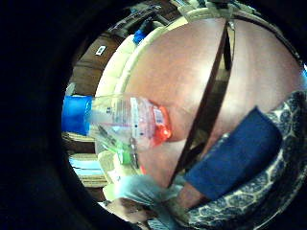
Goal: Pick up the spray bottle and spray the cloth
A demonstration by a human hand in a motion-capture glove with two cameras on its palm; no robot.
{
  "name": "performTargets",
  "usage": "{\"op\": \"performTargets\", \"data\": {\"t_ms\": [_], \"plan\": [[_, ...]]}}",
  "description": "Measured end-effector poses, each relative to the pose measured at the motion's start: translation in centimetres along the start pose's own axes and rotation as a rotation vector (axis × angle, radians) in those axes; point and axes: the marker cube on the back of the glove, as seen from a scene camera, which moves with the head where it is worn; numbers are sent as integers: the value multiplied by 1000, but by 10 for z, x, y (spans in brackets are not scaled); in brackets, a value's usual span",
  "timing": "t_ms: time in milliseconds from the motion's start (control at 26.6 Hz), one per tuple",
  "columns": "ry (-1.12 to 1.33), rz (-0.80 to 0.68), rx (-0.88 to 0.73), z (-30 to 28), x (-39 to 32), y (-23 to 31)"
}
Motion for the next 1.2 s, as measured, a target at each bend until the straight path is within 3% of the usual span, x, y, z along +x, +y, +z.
{"op": "performTargets", "data": {"t_ms": [301,752,1202], "plan": [[148,2,-22,-34,-9,27],[591,-53,-172,-111,-26,103],[745,-49,-245,-251,17,160]]}}
